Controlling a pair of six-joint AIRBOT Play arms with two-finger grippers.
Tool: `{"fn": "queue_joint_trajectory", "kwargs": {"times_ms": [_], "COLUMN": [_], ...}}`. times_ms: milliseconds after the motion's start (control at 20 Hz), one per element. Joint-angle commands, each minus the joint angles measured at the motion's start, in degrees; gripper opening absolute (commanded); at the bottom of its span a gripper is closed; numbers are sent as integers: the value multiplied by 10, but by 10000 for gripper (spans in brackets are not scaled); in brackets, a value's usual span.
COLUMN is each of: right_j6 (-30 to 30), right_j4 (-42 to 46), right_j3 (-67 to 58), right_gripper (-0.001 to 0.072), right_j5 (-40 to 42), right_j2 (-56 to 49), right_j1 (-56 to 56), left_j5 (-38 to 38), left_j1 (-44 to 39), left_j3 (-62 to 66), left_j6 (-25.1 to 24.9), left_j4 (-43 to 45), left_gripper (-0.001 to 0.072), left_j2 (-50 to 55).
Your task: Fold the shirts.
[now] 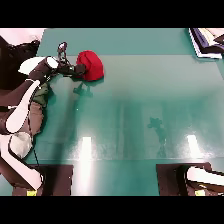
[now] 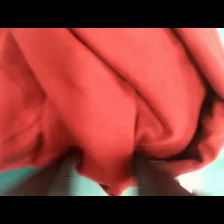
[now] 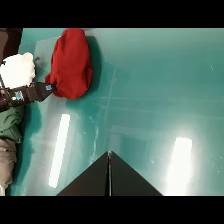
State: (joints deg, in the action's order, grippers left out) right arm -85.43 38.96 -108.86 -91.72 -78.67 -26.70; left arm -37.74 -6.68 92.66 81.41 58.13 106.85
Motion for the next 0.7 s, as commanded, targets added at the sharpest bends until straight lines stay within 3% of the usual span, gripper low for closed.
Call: {"fn": "queue_joint_trajectory", "kwargs": {"times_ms": [0, 150, 250, 400, 500, 650], "right_j6": [0, 0, 0, 0, 0, 0], "right_j4": [-4, -20, -76, -109, -108, -103], "right_j3": [0, 0, 0, 0, 0, 0], "right_gripper": [18, 17, 17, 17, 17, 17], "right_j5": [-2, 3, 15, 75, 119, 153], "right_j2": [0, 0, 2, 27, 49, 80], "right_j1": [0, 0, 0, 1, 1, 1], "left_j5": [10, -88, -150, -242, -265, -320], "left_j1": [0, 0, 0, 0, 0, -20], "left_j3": [4, 79, 170, 291, 293, 292], "left_j6": [-8, -18, -71, -155, -208, -220], "left_j4": [-23, -34, -54, -154, -265, -311], "left_gripper": [25, 25, 24, 25, 24, 25], "left_j2": [8, 3, -20, -83, -147, -219]}}
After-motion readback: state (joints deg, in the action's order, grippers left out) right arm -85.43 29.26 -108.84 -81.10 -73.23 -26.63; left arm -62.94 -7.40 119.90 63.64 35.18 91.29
